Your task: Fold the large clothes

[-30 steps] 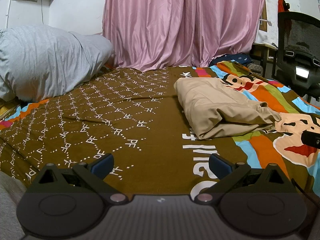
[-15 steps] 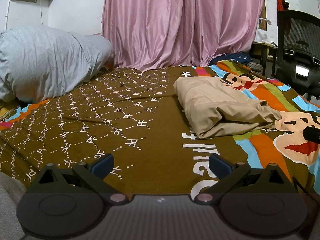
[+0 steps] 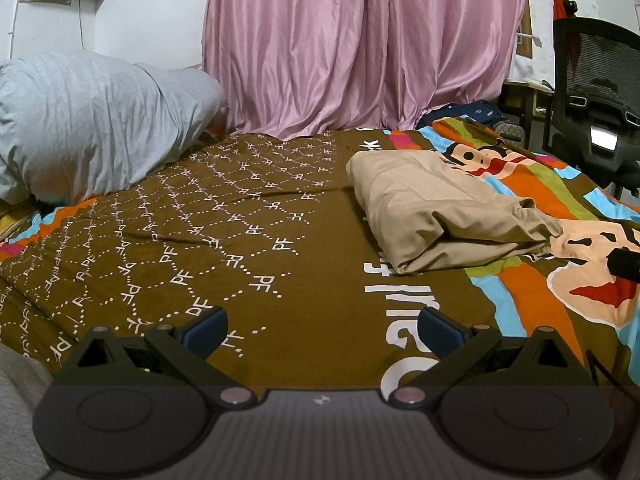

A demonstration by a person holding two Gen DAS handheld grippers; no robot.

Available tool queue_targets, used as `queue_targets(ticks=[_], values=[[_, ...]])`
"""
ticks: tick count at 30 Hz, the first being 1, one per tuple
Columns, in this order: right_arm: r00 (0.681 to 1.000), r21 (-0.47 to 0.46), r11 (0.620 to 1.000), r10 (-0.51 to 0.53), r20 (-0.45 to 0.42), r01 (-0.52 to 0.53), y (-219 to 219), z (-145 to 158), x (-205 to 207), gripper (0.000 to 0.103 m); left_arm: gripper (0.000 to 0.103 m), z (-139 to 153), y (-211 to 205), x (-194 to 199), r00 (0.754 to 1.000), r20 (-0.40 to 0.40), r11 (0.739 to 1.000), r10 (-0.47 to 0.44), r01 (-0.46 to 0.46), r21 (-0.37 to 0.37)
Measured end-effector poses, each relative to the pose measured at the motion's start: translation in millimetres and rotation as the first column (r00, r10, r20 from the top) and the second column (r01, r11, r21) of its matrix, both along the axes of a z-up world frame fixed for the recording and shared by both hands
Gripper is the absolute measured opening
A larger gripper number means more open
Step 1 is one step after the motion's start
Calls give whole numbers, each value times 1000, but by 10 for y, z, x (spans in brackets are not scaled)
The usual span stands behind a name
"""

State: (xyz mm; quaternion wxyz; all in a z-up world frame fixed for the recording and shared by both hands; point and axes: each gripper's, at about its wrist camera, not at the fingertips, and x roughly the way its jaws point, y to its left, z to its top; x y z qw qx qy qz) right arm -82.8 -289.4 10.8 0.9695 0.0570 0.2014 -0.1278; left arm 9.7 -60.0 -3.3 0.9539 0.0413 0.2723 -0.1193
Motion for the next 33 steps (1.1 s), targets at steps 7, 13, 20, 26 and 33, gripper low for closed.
queue_targets(ticks=[7, 13, 20, 26, 33], values=[[1000, 3, 1000, 0, 2, 0, 0, 0, -1, 102, 103, -41, 24, -12, 1000, -4, 1000, -6, 6, 1], [1000, 3, 1000, 0, 1, 0, 6, 2, 1, 102, 103, -46, 29, -7, 1000, -4, 1000, -8, 8, 2], [1000, 4, 1000, -1, 1, 1, 5, 1, 0, 102, 103, -43, 26, -7, 1000, -4, 1000, -7, 7, 2], [1000, 5, 1000, 0, 1, 0, 1, 1, -2, 102, 103, -53, 40, 3, 1000, -3, 1000, -13, 13, 3], [1000, 5, 1000, 0, 2, 0, -4, 5, -5, 102, 103, -59, 48, 2, 1000, -3, 1000, -13, 13, 3]])
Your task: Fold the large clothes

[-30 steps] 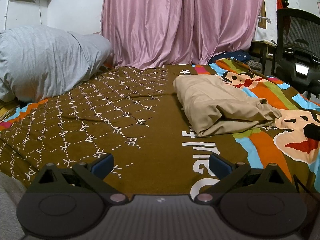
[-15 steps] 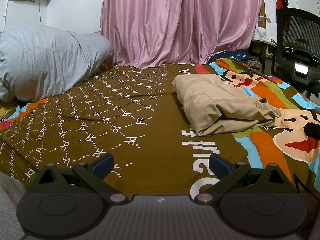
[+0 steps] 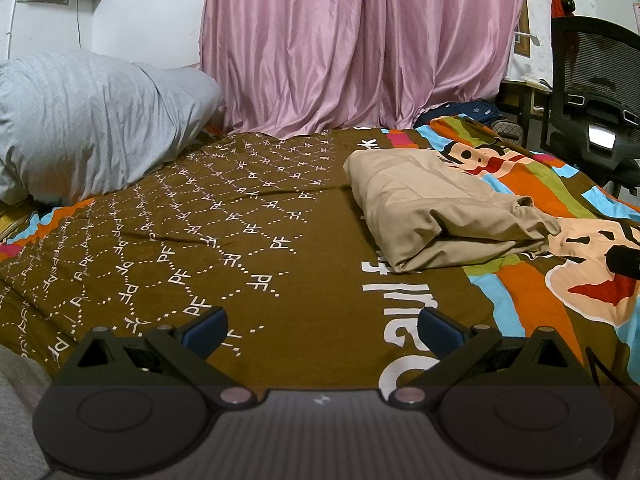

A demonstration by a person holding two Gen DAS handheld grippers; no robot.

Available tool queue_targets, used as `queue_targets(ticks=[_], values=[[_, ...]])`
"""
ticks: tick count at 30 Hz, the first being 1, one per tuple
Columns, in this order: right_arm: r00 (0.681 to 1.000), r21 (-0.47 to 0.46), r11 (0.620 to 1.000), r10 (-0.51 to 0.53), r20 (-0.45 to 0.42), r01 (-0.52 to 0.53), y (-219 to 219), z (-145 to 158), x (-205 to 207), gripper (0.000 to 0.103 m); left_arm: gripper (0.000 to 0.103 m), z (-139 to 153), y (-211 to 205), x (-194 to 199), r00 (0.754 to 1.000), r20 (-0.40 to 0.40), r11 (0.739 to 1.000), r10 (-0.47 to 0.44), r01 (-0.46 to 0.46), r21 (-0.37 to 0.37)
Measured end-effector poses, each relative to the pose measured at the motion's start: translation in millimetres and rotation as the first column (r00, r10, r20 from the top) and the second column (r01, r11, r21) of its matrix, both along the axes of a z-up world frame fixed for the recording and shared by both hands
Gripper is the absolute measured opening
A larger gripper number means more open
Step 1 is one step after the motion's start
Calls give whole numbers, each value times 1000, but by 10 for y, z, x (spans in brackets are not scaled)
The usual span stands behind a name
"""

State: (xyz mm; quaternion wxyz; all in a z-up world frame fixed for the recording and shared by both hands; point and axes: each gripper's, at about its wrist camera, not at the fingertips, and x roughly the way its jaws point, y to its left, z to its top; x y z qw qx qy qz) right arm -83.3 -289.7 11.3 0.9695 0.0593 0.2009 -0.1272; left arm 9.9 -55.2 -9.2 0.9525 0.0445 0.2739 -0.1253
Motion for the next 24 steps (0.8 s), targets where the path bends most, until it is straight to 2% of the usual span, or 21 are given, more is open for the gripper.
queue_targets(ticks=[8, 11, 24], values=[[1000, 1, 1000, -1, 0, 1, 4, -2, 3, 102, 103, 33, 25, 28, 999, -28, 1000, -23, 23, -17], [1000, 2, 1000, -1, 0, 1, 3, -1, 3, 102, 103, 52, 50, 20, 1000, -24, 1000, -6, 6, -20], [1000, 8, 1000, -2, -5, 2, 19, -18, 16, 102, 103, 60, 72, 86, 999, -44, 1000, 3, -2, 19]])
